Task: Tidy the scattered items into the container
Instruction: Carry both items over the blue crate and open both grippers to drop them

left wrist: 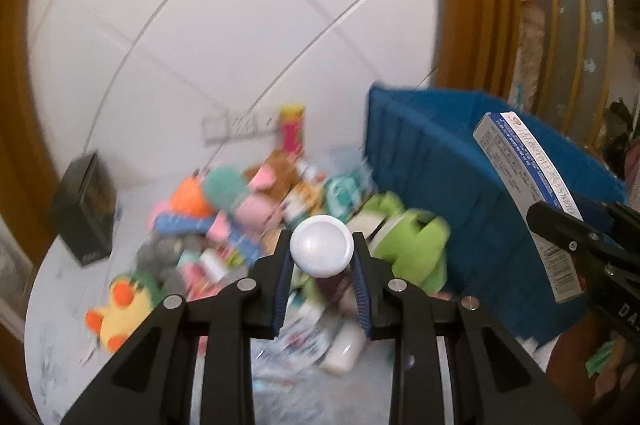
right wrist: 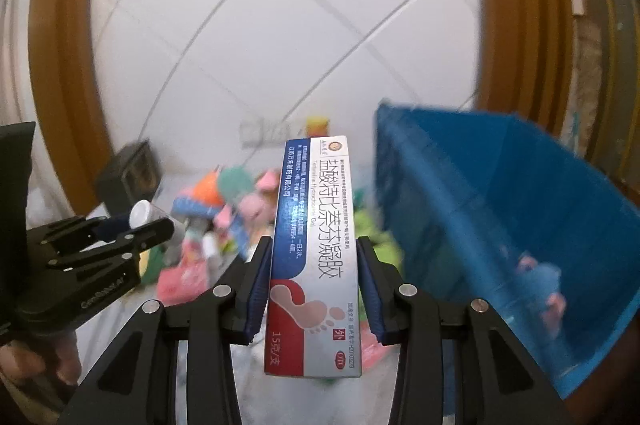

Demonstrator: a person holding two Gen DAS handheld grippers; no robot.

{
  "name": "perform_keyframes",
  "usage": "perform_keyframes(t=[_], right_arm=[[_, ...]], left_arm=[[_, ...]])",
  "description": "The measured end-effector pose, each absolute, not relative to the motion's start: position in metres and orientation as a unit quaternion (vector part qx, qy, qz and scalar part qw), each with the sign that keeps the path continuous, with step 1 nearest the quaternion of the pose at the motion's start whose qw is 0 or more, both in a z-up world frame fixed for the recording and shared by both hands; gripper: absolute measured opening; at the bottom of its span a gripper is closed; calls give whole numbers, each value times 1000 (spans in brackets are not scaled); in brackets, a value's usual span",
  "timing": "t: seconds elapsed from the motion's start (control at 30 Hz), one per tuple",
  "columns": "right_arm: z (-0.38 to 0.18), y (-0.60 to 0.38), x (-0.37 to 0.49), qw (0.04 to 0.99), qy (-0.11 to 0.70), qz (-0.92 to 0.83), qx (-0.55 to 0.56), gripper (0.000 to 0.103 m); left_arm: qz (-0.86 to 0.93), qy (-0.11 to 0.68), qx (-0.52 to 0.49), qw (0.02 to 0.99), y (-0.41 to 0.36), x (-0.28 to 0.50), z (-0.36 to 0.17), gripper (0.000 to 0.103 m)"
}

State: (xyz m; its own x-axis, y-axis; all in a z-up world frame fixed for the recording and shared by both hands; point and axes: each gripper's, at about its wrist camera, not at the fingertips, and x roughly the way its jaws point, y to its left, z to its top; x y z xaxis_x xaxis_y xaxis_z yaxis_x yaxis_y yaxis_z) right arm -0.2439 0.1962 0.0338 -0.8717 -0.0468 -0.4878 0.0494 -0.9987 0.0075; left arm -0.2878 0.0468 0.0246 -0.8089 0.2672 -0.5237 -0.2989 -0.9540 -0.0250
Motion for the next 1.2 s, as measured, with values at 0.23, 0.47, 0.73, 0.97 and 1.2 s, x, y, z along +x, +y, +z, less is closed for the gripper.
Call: perform_keyframes(t=[0.23, 0.47, 0.73, 0.97, 1.2], right_arm=[[78, 320, -239, 4, 4, -979, 202, 40], [73, 437, -241, -9, -13, -975, 223, 40], [50, 502, -242, -4, -32, -968, 249, 40], [44, 519, -238, -12, -37, -969, 245, 86], [39, 528, -239, -17, -42, -969, 244, 103]], left_arm=[[959, 21, -232, 161, 173, -287, 78, 27], [943, 40, -280, 175, 301, -288, 88, 27], [935, 62, -309, 164, 359, -282, 73, 27], [943, 70, -292, 144, 364, -263, 68, 92], [949, 64, -287, 113, 350, -259, 66, 92]])
